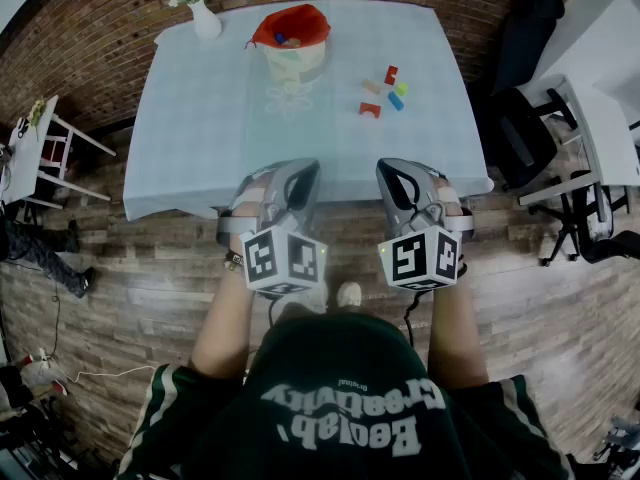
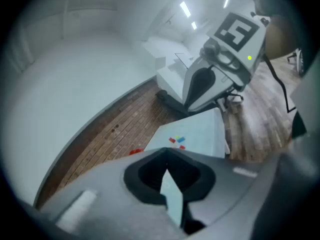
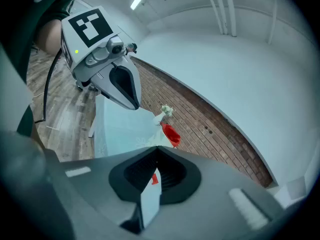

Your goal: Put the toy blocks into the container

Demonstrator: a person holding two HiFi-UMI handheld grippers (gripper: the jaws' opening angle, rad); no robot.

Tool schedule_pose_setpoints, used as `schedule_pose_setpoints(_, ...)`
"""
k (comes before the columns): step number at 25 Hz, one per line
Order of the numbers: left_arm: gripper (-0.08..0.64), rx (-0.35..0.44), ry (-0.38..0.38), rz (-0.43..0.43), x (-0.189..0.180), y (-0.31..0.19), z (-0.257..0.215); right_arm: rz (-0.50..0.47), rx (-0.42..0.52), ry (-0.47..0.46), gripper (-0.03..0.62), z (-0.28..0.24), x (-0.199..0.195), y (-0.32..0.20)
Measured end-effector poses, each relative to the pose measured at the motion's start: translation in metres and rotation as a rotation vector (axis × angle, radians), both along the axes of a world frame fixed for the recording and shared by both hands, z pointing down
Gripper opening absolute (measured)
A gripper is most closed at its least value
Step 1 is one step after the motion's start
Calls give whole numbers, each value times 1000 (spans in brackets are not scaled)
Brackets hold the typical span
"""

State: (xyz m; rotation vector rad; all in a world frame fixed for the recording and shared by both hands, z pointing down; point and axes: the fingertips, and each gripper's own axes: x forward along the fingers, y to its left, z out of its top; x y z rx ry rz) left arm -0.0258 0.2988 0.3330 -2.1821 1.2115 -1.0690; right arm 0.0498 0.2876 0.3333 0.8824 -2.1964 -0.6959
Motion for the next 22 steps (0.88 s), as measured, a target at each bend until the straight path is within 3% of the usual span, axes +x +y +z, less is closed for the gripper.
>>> schedule_pose_setpoints(14, 3, 1, 9, 6, 1, -2, 1, -17, -2, 13, 6, 1, -8, 0)
schedule_pose_setpoints(22, 3, -1, 15, 13, -5, -3, 2, -63, -74, -91, 6, -2, -21, 8)
